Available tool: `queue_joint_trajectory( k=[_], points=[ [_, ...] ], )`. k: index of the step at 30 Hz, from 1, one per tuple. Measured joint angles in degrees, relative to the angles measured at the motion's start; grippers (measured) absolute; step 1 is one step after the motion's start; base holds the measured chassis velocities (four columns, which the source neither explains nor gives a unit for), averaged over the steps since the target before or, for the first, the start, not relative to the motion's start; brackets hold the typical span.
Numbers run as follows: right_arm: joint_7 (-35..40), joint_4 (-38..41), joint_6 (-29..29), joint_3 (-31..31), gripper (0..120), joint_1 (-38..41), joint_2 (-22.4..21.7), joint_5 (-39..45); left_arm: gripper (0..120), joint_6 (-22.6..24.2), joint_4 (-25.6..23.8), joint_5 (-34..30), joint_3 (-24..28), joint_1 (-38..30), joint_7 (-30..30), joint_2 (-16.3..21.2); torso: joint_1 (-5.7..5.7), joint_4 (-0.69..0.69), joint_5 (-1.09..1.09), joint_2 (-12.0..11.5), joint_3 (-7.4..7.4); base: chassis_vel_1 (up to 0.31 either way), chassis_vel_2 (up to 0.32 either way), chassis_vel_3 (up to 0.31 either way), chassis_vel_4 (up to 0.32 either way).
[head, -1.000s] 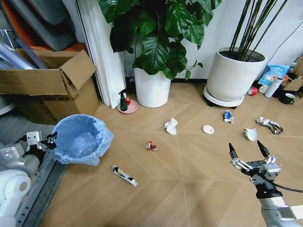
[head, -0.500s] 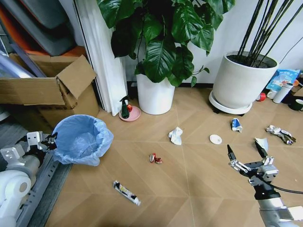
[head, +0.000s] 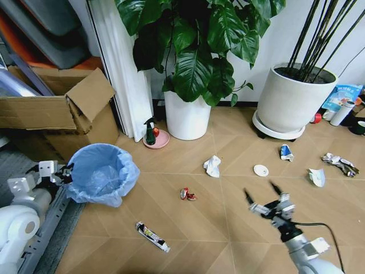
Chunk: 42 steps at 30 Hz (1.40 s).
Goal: Pick up the trash bin and place the garbage on the floor into it.
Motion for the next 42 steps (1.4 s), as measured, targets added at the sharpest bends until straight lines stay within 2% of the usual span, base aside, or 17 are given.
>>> queue_joint_trajectory(
  k=[1, 2, 3, 4, 6, 7, 8, 11, 13, 15, 16, 18, 20, 24, 26, 28, 42],
  points=[
    [-0.84, -1.53, -0.85, -2.44, 100, 1.85, -1.67, 0.76, 0, 0.25, -0.2, -0.67, 0.1, 0.4, -0.3, 1.0, 0.0, -0.01, 0.01, 0.0, 0.0, 0.0, 0.0, 0.0, 0.0],
    [-0.69, -5.53, -2.29, -9.01, 100, 7.53, -4.61, 1.95, 0, 0.72, -0.55, -1.95, 0.21, 1.1, -1.09, 2.92, 0.0, 0.02, 0.0, 0.0, 0.01, 0.0, 0.0, 0.0, 0.0],
    [-0.96, -7.95, -3.39, -13.25, 100, 11.07, -5.67, 2.81, 0, 0.96, -0.63, -2.6, 0.42, 1.12, -1.51, 3.97, 0.01, 0.03, 0.01, 0.0, 0.01, 0.0, 0.0, 0.0, 0.0],
    [-0.96, -7.95, -3.39, -13.25, 100, 11.07, -5.67, 2.81, 0, 0.96, -0.63, -2.6, 0.42, 1.12, -1.51, 3.97, 0.01, 0.03, 0.01, 0.0, 0.01, 0.0, 0.0, 0.0, 0.0],
    [-2.28, -11.6, -5.47, -21.08, 100, 16.86, -6.95, 4.84, 0, 1.22, -0.85, -3.13, 0.41, 1.35, -1.96, 4.82, 0.01, 0.02, 0.02, 0.0, 0.01, 0.0, 0.0, 0.0, 0.0],
    [-2.28, -11.6, -5.47, -21.08, 100, 16.86, -6.95, 4.84, 0, 1.22, -0.85, -3.13, 0.41, 1.35, -1.96, 4.82, 0.01, 0.02, 0.02, 0.0, 0.01, 0.0, 0.0, 0.0, 0.0],
    [-2.82, -13.71, -6.67, -26.37, 100, 21.13, -7.47, 5.9, 0, 1.3, -1.05, -3.25, 0.13, 1.8, -2.05, 4.98, 0.01, 0.02, 0.01, 0.0, 0.02, 0.0, 0.0, 0.0, 0.0],
    [-3.0, -17.27, -8.16, -35.3, 100, 29.02, -7.98, 7.52, 0, 1.34, -1.52, -3.28, -0.57, 2.72, -2.14, 4.96, 0.01, 0.04, 0.0, 0.0, 0.01, 0.0, 0.0, 0.0, 0.0],
    [-3.0, -17.86, -8.34, -37.02, 100, 30.41, -7.99, 7.74, 0, 1.34, -1.61, -3.28, -0.68, 2.86, -2.16, 4.92, 0.01, 0.04, -0.01, 0.0, 0.01, 0.0, 0.0, 0.0, 0.0],
    [-3.06, -22.16, -9.42, -48.91, 100, 39.45, -7.24, 9.18, 0, 1.35, -2.57, -3.16, -1.45, 3.93, -2.24, 4.35, 0.01, 0.05, 0.03, -0.01, 0.02, 0.0, 0.0, 0.0, 0.0],
    [-3.06, -22.16, -9.42, -48.91, 100, 39.45, -7.24, 9.18, 0, 1.35, -2.57, -3.16, -1.45, 3.93, -2.24, 4.35, 0.01, 0.05, 0.03, -0.01, 0.02, 0.0, 0.0, 0.0, 0.0],
    [-2.68, -23.67, -10.36, -55.69, 100, 44.61, -6.62, 11.08, 0, 1.35, -3.24, -2.94, -2.04, 4.99, -2.27, 3.99, 0.01, 0.05, -0.01, -0.01, 0.02, 0.0, 0.0, 0.0, 0.0],
    [-2.57, -23.82, -10.67, -57.18, 100, 45.81, -6.6, 11.58, 0, 1.35, -3.33, -2.89, -2.18, 5.21, -2.27, 3.94, 0.01, 0.04, 0.01, -0.01, 0.02, 0.0, 0.0, 0.0, 0.0],
    [-1.66, -23.99, -12.41, -66.74, 100, 53.59, -6.77, 14.16, 0, 1.24, -3.89, -2.5, -3.28, 6.32, -2.12, 3.68, 0.01, 0.03, 0.01, 0.0, 0.01, 0.0, 0.0, 0.0, 0.0],
    [-1.54, -23.97, -12.6, -67.66, 100, 54.36, -6.78, 14.4, 0, 1.23, -3.96, -2.49, -3.38, 6.34, -2.11, 3.69, 0.01, 0.03, 0.0, 0.0, 0.0, 0.0, 0.0, 0.0, 0.0],
    [-0.85, -23.86, -13.54, -72.81, 100, 57.65, -6.69, 15.45, 0, 1.19, -4.18, -2.44, -3.54, 6.29, -2.13, 3.93, 0.01, 0.03, 0.01, 0.0, 0.01, 0.0, 0.0, 0.0, 0.0],
    [0.48, -26.52, -15.77, -81.52, 100, 60.91, -4.43, 14.42, 0, 1.28, -5.65, -2.08, -3.84, 6.57, -2.5, 3.59, 0.01, 0.02, 0.01, 0.0, 0.01, 0.0, 0.0, 0.0, 0.0]
  ],
)
